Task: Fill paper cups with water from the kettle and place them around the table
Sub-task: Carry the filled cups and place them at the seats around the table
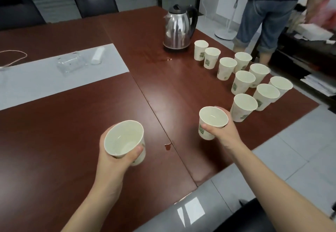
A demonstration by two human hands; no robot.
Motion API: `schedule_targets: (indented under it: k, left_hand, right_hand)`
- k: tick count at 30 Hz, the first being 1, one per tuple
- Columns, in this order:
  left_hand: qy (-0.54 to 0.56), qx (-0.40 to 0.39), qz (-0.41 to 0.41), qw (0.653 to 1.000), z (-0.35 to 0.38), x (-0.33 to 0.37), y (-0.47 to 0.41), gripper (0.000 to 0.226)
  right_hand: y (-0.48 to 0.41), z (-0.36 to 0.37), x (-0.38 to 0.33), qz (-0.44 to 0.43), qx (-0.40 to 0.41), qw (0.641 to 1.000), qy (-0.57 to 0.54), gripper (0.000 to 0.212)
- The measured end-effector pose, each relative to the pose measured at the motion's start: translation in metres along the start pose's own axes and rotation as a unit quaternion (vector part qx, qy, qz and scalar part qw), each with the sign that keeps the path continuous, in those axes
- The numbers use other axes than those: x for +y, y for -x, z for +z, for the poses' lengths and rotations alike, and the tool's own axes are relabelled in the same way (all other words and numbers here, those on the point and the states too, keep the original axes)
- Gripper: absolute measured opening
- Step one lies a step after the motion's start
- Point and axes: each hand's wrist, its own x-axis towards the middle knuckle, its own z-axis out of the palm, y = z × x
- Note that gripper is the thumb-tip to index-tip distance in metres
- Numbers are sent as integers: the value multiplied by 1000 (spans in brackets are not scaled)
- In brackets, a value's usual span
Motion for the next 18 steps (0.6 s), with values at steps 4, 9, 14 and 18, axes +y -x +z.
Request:
schedule_targets:
  k: [4,9,14,18]
  left_hand:
    - [1,2,-3,1000,-2,-21,-2,70]
    - [8,4,-5,1000,-1,-35,-1,71]
    - [6,3,-10,1000,-1,-42,3,71]
    - [-5,-1,-11,1000,0,-42,9,72]
  right_hand:
    - [-11,-4,19,2,-1,1000,2,77]
    - [-15,-8,35,0,-13,1000,11,78]
    - [-14,-8,41,-5,-15,1000,-4,73]
    - [-10,-9,40,9,-22,1000,1,81]
